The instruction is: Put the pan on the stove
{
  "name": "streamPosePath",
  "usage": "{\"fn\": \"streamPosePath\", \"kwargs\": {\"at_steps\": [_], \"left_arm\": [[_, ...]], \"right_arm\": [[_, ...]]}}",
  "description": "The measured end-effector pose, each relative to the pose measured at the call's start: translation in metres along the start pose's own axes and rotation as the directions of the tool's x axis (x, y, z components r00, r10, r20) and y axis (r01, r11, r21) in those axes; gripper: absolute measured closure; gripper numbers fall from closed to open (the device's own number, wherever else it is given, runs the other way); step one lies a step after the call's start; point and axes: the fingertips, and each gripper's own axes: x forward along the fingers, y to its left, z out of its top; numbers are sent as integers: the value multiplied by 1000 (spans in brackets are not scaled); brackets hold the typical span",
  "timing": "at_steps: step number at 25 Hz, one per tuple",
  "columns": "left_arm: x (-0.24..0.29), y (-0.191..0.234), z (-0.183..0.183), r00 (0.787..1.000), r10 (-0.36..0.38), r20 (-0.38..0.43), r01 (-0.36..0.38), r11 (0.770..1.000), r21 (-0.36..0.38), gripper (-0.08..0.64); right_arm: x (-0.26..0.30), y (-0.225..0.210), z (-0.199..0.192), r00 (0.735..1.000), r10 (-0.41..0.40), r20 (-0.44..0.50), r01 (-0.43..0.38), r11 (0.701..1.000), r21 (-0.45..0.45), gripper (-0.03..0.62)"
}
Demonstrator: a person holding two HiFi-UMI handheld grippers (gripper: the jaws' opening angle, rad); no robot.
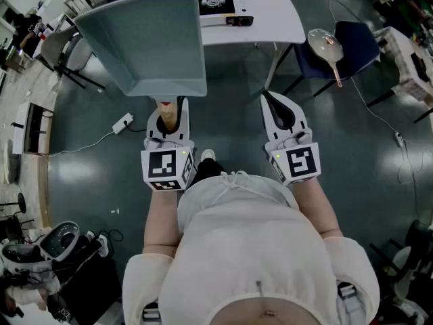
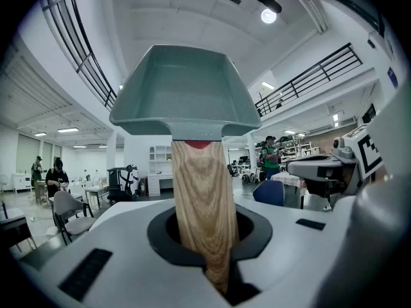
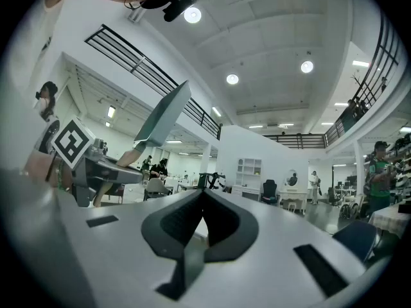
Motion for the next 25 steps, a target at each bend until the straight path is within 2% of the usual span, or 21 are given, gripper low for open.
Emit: {"fn": "streamPosePath", "kwargs": {"at_steps": [7,15,20,25], "left_arm": [[4,1,2,1000,2,2,-2,1000,-3,509],[18,1,-3,1000,-5,-31,5,1000,-3,509],[40,18,-9,999,-3,-49,4,1000,5,509],[84,47,-15,998,-15,-55,14,1000,-21,509]], "right_arm": [[1,-4,-1,1000,-6,-3,6,1000,9,592],[11,-12,-4,1000,-3,-13,4,1000,24,589],[37,-21,-14,1000,-20,-23,21,999,42,589],[83,-32,-28,999,-19,-51,20,999,27,588]]}}
